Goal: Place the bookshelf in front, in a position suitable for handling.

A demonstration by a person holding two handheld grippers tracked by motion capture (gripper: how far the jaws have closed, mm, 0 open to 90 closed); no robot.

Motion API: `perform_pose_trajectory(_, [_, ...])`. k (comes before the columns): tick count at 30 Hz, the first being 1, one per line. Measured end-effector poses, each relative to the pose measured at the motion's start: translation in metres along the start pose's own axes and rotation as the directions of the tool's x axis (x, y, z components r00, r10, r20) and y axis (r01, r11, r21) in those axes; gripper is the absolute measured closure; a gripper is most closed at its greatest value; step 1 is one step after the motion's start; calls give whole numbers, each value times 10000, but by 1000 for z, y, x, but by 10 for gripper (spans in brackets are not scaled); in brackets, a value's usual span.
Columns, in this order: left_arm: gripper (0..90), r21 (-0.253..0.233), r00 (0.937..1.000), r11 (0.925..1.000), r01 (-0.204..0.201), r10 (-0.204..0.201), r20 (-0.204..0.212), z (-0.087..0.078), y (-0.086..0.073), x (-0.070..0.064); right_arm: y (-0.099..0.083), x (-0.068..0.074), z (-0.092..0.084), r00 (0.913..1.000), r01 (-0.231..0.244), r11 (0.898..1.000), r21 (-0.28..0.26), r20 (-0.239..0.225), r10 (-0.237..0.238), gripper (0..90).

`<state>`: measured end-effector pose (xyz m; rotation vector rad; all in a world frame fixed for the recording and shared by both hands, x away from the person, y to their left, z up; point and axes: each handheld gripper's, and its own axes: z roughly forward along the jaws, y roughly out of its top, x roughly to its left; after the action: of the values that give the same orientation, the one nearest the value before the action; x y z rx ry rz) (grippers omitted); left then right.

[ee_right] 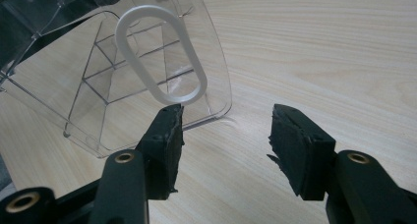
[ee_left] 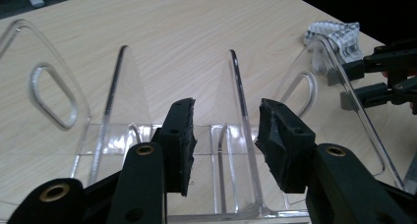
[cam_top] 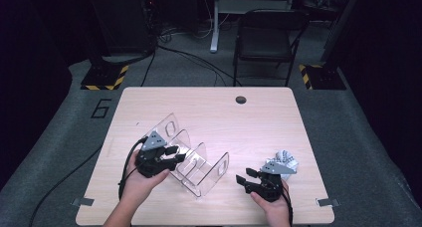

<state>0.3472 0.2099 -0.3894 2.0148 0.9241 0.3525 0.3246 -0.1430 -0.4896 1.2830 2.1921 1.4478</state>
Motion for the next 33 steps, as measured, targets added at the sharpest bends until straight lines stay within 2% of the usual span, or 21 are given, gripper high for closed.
perform_pose_trajectory(1, [570,114,9999,9999,-129,128,4,3,-2,-1,-1,-1,-1,10000,-38,10000,-53,21,38,457])
perform_pose_trajectory(5, [573,249,9999,9997,9,-12,127,8,-5,-3,-3,-4,-4,9999,-134,9998,-131,89,136,457])
perform_pose_trajectory(6, [573,277,9999,9996,-102,99,97,9,-6,-3,-3,-4,-4,9999,-134,9998,-131,89,136,457])
perform_pose_trajectory(10, [621,361,9998,9992,-180,179,53,13,-9,-6,-5,-9,-8,9991,-322,9992,-242,251,328,457])
perform_pose_trajectory(11, [624,335,10000,9994,-68,66,57,14,-10,-8,-5,-10,-9,9989,-378,9990,-252,263,385,457])
perform_pose_trajectory(14, [642,420,9999,9991,-95,92,69,16,-11,-10,-5,-11,-12,9983,-468,9984,-315,332,478,457])
perform_pose_trajectory(16, [648,499,9997,9986,-192,185,158,16,-12,-11,-6,-13,-13,9985,-415,9985,-356,350,428,457])
perform_pose_trajectory(17, [656,510,9996,9984,-261,255,126,17,-13,-12,-6,-13,-13,9976,-555,9979,-324,386,568,457])
perform_pose_trajectory(18, [660,595,9993,9977,-326,313,219,17,-13,-12,-6,-13,-14,9976,-529,9980,-351,434,544,457])
perform_pose_trajectory(28, [690,660,9995,9975,-239,226,203,20,-18,-14,3,-17,-18,9976,-295,9986,-449,617,322,455])
perform_pose_trajectory(32, [700,653,9996,9976,-234,224,167,21,-19,-15,3,-19,-20,9967,-307,9986,-435,735,338,455])
perform_pose_trajectory(33, [700,569,9999,9983,-124,118,115,21,-19,-16,2,-19,-21,9962,-393,9982,-444,765,427,455])
